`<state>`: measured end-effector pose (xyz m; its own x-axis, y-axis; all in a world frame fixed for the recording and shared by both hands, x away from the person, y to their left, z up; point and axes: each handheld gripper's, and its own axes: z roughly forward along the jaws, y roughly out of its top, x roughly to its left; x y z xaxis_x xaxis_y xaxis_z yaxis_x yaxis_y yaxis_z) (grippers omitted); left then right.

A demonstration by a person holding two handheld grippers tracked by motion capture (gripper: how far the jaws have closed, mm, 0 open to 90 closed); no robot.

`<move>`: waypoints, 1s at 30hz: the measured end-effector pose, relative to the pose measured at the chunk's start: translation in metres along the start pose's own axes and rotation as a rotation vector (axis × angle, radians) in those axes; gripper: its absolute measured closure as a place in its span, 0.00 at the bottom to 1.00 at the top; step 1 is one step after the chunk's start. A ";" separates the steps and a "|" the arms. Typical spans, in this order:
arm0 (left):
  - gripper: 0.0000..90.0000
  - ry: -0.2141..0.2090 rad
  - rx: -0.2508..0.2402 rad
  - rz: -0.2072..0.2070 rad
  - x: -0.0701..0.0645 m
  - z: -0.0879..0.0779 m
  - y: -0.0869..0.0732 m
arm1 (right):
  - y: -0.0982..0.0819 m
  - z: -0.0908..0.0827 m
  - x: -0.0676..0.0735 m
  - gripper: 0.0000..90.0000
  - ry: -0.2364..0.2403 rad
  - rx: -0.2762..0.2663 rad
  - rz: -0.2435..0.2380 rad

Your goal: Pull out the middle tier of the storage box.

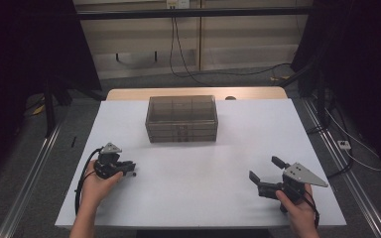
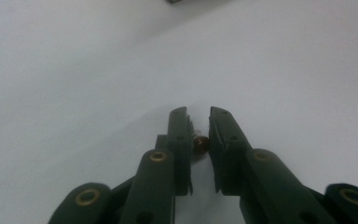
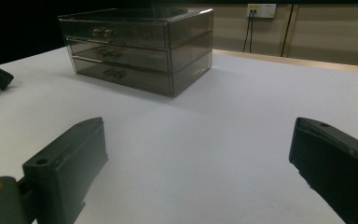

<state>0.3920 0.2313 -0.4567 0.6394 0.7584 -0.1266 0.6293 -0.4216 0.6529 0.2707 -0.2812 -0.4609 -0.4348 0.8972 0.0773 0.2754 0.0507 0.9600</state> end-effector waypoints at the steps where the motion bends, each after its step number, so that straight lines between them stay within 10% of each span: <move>1: 0.88 0.001 -0.006 0.000 0.001 0.000 -0.001 | 0.000 0.000 0.000 0.04 0.000 0.000 0.001; 12: 0.87 -0.014 0.001 0.023 -0.001 0.001 -0.002 | 0.000 -0.001 -0.001 0.04 -0.002 0.000 0.001; 30: 0.77 -0.012 -0.056 -0.052 0.000 -0.004 0.003 | 0.000 0.000 0.000 0.04 0.000 0.001 0.000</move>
<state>0.3918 0.2322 -0.4518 0.6119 0.7725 -0.1699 0.6362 -0.3530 0.6860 0.2706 -0.2812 -0.4608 -0.4346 0.8973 0.0771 0.2761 0.0512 0.9598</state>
